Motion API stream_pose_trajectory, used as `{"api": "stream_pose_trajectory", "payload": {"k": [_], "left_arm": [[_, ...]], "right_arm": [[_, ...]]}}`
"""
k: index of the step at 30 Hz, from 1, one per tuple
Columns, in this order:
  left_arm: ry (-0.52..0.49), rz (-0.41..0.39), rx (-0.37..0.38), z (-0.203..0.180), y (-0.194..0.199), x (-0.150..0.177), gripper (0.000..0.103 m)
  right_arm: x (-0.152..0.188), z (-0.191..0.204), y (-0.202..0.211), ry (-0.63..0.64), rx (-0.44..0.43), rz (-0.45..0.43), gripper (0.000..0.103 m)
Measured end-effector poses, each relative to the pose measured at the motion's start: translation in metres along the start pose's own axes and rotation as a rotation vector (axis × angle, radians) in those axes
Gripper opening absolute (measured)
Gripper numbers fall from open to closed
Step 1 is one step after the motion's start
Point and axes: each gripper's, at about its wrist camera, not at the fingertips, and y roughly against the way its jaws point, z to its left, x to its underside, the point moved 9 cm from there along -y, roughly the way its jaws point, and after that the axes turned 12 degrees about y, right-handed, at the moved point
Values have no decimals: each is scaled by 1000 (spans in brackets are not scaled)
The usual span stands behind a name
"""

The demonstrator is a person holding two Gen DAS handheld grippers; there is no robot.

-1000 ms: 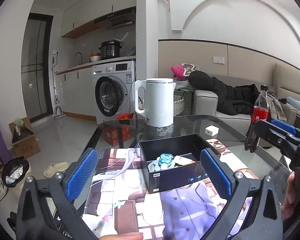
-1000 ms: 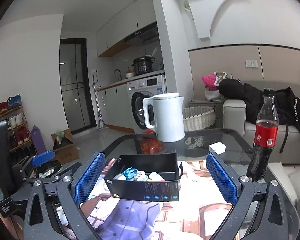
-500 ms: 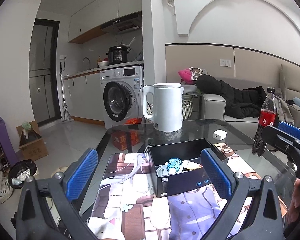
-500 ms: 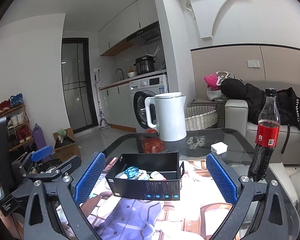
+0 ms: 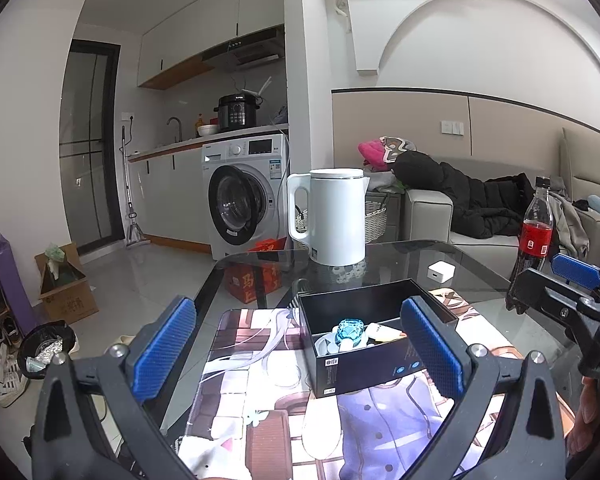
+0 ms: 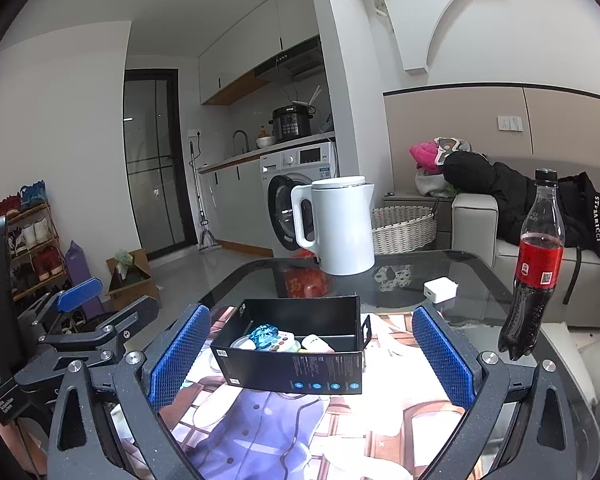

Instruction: Organize rigid objects

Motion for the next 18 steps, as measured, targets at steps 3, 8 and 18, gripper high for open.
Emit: {"api": "stream_pose_trajectory", "payload": {"k": [3, 8, 18], "left_arm": [[-1, -3, -2, 0, 0, 0, 103], [-2, -8, -6, 0, 0, 0, 103], [-12, 2, -2, -3, -1, 1, 103]], "right_arm": [[0, 0, 0, 4, -3, -1, 103], [1, 1, -1, 5, -9, 3, 103], [2, 1, -2, 0, -15, 7, 103]]}}
